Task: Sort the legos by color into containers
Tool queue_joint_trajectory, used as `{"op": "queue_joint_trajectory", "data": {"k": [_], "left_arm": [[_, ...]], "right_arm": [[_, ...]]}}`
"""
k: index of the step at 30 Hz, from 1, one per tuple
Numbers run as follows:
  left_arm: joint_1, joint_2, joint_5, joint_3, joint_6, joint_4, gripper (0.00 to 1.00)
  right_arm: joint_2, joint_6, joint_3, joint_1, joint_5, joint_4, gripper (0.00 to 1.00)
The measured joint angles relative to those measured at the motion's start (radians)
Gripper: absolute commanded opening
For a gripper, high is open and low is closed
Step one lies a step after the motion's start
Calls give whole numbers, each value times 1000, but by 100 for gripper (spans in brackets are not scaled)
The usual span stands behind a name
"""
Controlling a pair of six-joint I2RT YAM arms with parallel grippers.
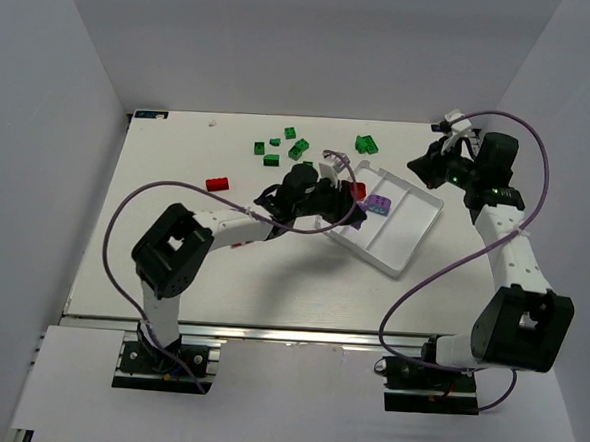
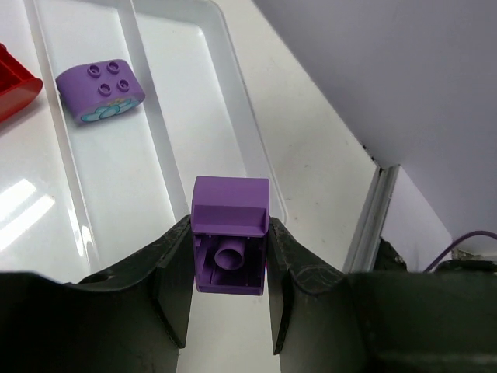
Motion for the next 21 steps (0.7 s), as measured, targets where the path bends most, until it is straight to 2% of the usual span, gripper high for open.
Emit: {"op": "queue_joint_trajectory", "data": {"k": [4, 9, 13, 14, 15, 18, 21], "left_arm": [[-16, 138, -21, 129, 21, -74, 0], [-36, 283, -77, 278, 53, -183, 3], [-50, 352, -122, 362, 69, -252, 25], [-55, 366, -137, 385, 73, -266, 38], [-59, 380, -150, 408, 76, -277, 44], [-71, 410, -194, 459, 83, -308, 58], [-76, 417, -227, 486, 87, -328, 62]], "right_arm": [[-86, 8, -68, 0, -85, 18, 10], [-97, 27, -105, -24, -135, 1, 11], [-97, 30, -109, -38, -154, -5, 15], [-97, 30, -109, -39, -158, -5, 16], [-97, 30, -109, -39, -161, -6, 17], [-97, 30, -109, -39, -171, -6, 20], [-97, 30, -110, -39, -179, -13, 23]]}}
